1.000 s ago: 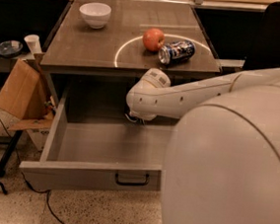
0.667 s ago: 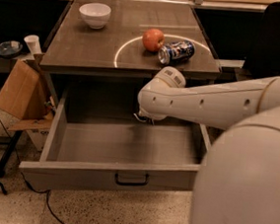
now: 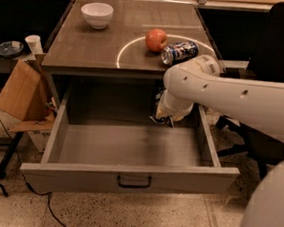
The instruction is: Pick blue chip bag from top drawer and place on counter
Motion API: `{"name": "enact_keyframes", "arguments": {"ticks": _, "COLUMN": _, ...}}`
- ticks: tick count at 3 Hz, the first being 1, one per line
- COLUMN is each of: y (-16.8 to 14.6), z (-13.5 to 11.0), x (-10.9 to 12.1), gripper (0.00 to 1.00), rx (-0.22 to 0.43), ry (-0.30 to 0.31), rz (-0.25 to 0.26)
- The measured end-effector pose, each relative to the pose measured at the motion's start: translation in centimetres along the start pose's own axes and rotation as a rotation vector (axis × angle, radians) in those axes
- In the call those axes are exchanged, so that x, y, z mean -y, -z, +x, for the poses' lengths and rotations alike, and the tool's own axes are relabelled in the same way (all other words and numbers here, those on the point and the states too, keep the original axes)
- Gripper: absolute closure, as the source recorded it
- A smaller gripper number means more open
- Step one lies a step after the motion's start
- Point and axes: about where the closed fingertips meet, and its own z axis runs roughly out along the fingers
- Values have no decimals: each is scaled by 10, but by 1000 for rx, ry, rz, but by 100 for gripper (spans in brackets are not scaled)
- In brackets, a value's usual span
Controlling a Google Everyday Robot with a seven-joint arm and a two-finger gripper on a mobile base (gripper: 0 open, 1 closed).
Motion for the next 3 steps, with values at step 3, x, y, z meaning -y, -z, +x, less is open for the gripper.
{"name": "enact_keyframes", "arguments": {"ticks": 3, "y": 73, "z": 23, "x": 61, "gripper": 100, "rx": -99, "ry": 269, "rz": 78}}
